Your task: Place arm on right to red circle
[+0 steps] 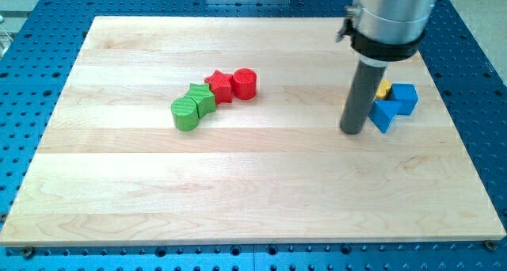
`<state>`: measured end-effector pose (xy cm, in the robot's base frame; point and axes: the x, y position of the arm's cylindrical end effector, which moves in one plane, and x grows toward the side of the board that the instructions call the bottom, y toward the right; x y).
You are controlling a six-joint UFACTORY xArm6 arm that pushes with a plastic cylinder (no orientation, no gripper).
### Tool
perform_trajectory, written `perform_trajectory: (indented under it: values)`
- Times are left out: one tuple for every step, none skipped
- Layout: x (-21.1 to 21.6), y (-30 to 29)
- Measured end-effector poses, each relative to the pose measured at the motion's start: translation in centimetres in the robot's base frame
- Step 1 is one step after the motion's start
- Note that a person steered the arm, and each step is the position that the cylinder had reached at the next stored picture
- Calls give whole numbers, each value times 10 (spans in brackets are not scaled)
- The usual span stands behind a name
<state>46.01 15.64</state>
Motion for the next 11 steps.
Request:
perform_trajectory:
  values:
    - [16,0]
    - [60,-19]
    - [72,-32]
    - [72,-37]
    - [72,-37]
    - [60,-68]
    - [44,-103]
    - [43,-103]
    - [12,-102]
    - [-28,-104]
    - [-54,-135]
